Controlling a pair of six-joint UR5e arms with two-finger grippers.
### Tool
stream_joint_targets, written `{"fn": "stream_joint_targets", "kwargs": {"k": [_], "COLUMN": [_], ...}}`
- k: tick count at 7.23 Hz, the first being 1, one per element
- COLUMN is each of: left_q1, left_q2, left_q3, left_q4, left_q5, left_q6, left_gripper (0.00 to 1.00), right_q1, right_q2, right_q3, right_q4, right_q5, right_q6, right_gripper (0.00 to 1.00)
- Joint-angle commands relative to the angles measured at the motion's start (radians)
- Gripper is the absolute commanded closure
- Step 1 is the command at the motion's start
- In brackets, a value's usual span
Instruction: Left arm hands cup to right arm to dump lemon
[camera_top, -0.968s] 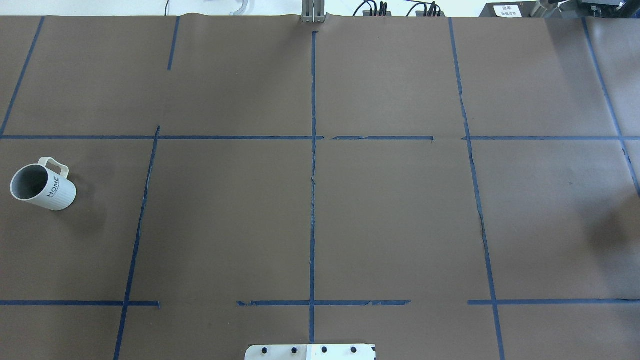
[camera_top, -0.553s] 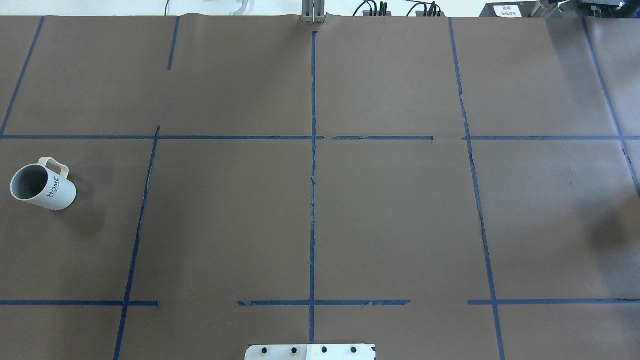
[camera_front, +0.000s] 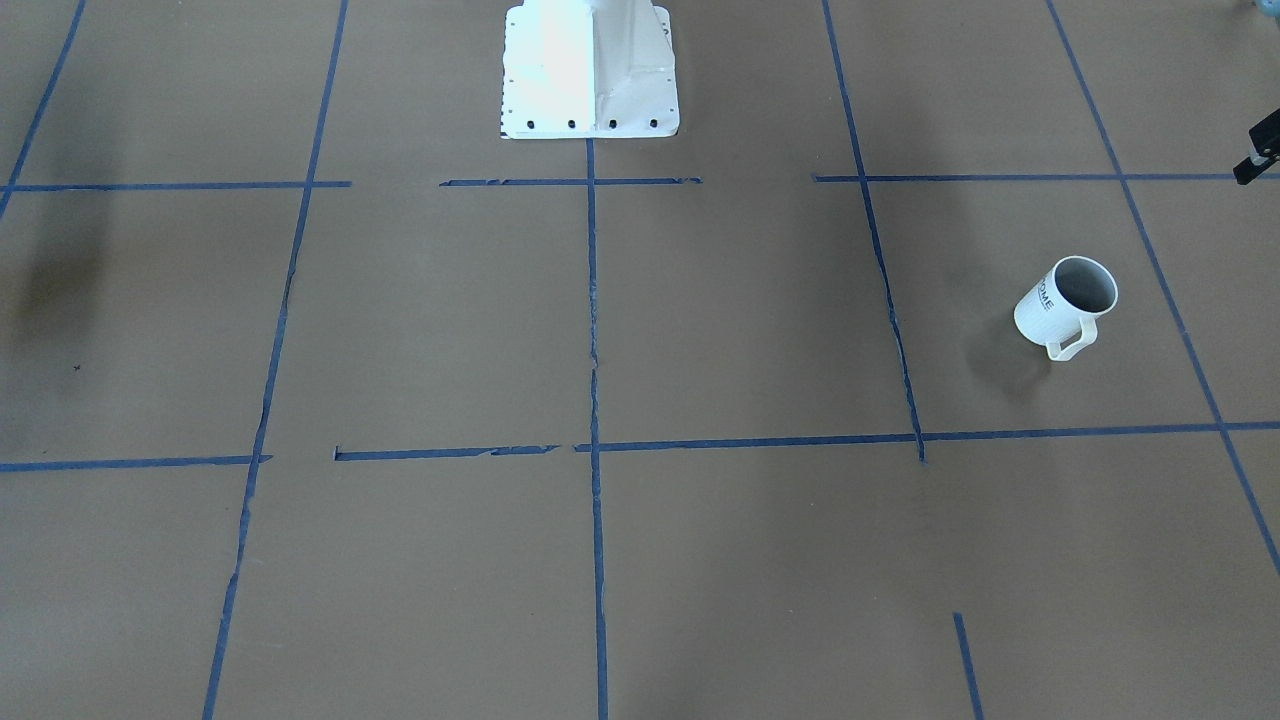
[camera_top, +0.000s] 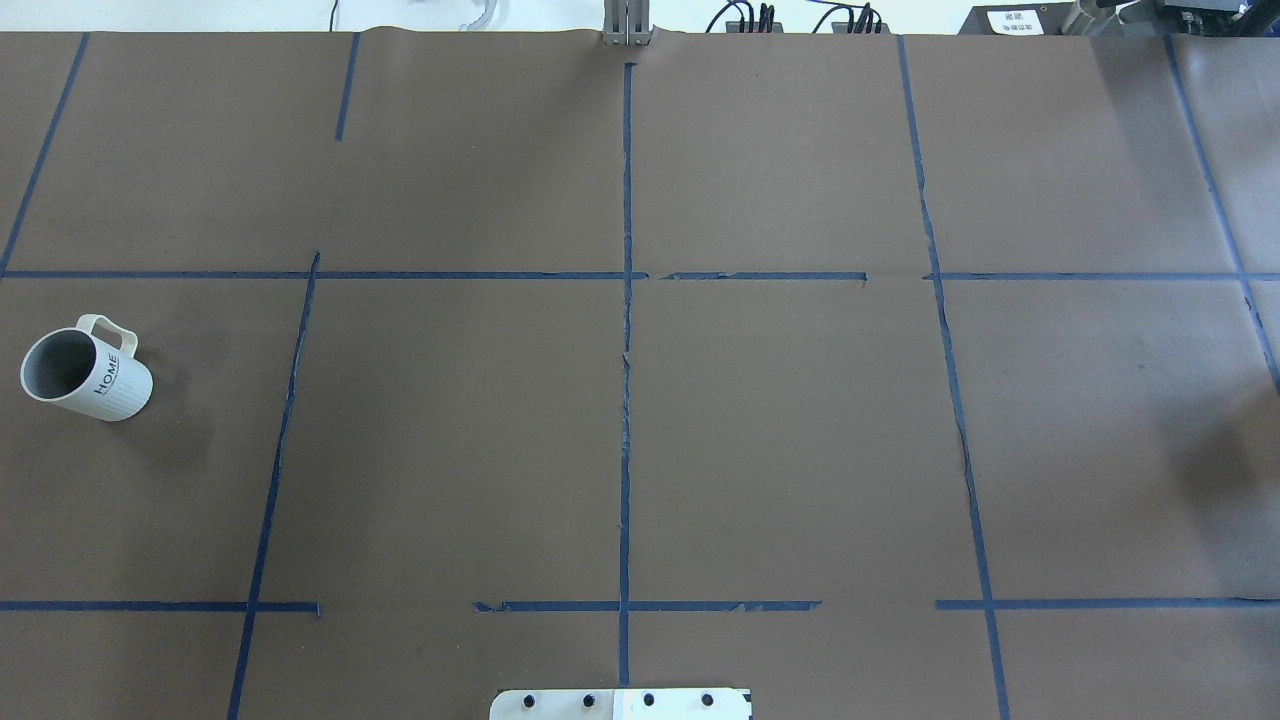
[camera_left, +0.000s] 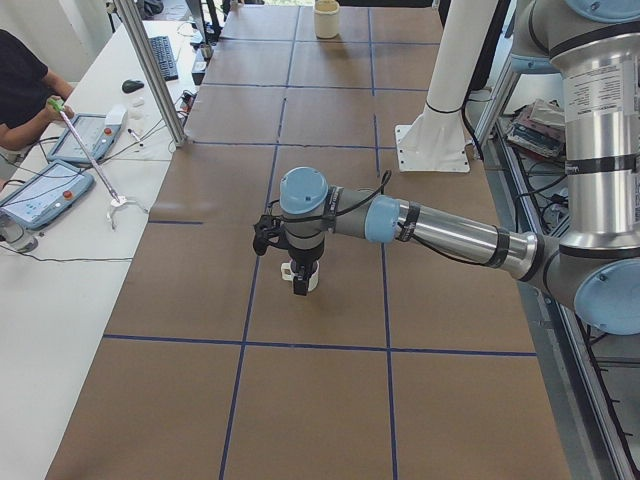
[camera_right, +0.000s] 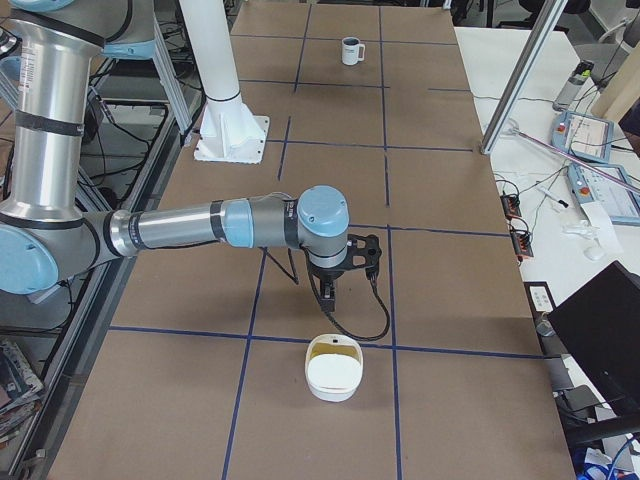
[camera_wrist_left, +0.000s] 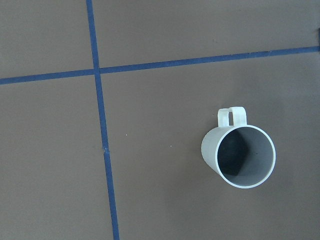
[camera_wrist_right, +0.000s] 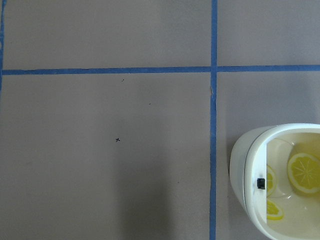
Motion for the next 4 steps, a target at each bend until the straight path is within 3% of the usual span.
{"fn": "stream_joint_targets", "kwargs": {"k": [1,4], "left_q1": [0.000,0.008], "left_q2": [0.000,0.002], "left_q3": [-0.004,-0.016], "left_q4": [0.000,0.000], "left_q5": [0.000,-0.002], "left_q6": [0.000,0.000], "left_gripper": [0.00,0.00], "right_q1": [0.000,0.000], "right_q2": [0.000,0.000], "right_q3": [-0.003,-0.006], "right_q4": [0.000,0.000], "right_q5": [0.000,0.000], "right_q6": [0.000,0.003], "right_gripper": [0.00,0.00]}}
